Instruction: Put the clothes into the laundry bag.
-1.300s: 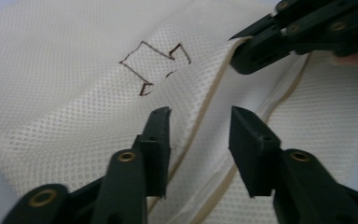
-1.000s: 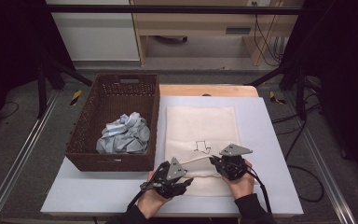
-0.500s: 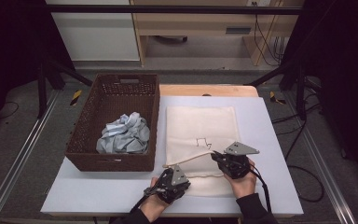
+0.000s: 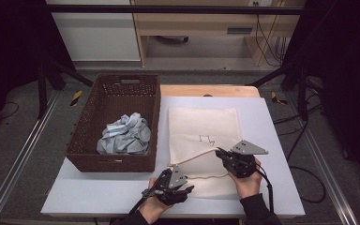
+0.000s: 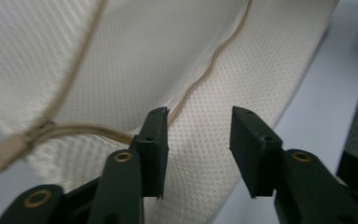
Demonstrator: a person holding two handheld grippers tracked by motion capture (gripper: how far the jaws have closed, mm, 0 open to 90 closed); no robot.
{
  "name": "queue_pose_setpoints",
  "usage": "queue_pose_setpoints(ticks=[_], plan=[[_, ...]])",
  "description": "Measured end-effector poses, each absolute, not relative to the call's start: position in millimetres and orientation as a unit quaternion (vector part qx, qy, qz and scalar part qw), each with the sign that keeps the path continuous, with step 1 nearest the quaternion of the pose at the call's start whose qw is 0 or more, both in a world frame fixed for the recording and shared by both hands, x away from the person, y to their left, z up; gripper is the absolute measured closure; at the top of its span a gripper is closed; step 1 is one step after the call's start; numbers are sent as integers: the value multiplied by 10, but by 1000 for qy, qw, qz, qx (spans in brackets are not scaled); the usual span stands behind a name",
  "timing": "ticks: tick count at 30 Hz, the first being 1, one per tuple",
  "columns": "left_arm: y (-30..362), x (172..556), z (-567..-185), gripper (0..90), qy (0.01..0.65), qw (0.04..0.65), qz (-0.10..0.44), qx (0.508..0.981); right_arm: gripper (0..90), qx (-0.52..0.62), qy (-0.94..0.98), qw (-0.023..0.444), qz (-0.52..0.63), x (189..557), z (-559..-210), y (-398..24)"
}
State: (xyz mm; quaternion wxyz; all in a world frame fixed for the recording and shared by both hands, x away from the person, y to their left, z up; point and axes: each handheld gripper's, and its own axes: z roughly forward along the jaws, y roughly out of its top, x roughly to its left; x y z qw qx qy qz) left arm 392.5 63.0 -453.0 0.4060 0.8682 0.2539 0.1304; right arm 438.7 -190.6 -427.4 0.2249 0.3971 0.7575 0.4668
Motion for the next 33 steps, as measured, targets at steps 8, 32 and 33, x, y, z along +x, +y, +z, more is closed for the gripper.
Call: queue_pose_setpoints(ticks=[8,32,33], plan=[[936,3950,-4060,421,263,452,162,837,872,400,760,224,459,4380,-4296,-1921],[1950,4504,-3368,298,347,442,249,789,872,399,759,221,464,4386,-4283,-1949],[1975,4525,-3355,298,349,440,252,788,871,399,759,221,464,4387,-4284,-1946]])
